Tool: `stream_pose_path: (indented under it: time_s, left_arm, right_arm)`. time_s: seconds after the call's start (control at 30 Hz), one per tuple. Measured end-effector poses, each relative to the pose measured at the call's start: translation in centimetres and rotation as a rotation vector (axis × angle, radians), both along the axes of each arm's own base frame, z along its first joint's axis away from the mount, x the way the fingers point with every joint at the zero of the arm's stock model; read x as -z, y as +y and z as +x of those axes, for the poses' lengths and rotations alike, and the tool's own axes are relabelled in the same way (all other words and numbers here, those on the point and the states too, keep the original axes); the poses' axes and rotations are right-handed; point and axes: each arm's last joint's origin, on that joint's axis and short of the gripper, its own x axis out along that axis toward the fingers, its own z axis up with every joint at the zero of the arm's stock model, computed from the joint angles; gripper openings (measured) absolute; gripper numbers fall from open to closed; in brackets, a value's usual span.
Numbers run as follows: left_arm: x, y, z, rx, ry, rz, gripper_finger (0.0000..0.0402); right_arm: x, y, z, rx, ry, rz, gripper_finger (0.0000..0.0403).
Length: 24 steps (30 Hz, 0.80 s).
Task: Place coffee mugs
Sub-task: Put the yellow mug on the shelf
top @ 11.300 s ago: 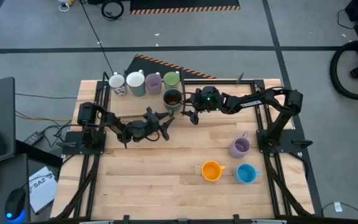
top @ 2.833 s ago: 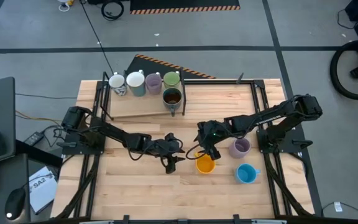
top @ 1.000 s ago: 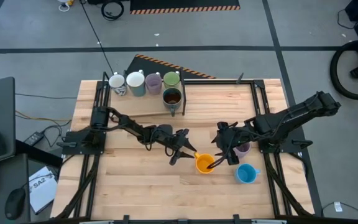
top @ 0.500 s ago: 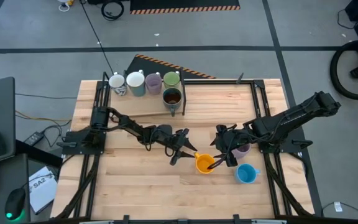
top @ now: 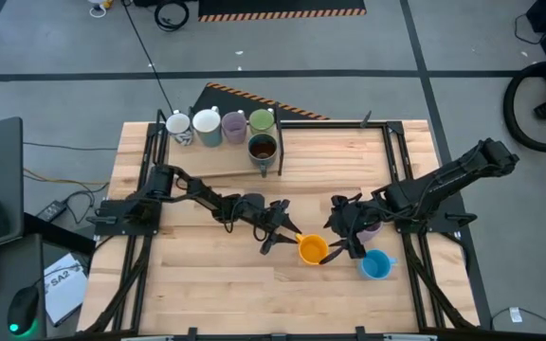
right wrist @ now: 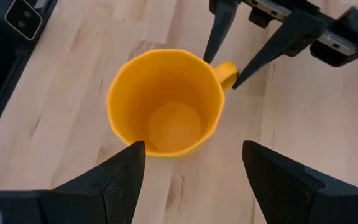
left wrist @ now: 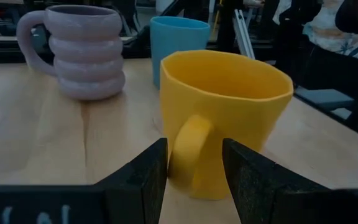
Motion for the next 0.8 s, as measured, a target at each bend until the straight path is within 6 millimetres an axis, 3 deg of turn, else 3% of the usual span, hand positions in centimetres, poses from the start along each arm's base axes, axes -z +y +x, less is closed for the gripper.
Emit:
stream_pose_path:
  time_s: [0.2,0.63,0.8]
  left_arm:
    - [0.0,-0.3,0.0,0.015,0.001,-0.002,0.0154]
    - [0.1,-1.1,-0.1,0.038,0.006,0.002,0.0073]
    - [0.1,-1.4,-0.2,0.058,0.012,-0.009,0.0060]
  right_arm:
    - [0.0,-0.1,0.0,0.016,-0.005,-0.018,0.0274]
    - [0.0,-0.1,0.0,0.012,-0.007,-0.022,0.0274]
    - [0.0,-0.1,0.0,0.013,-0.007,-0.022,0.0274]
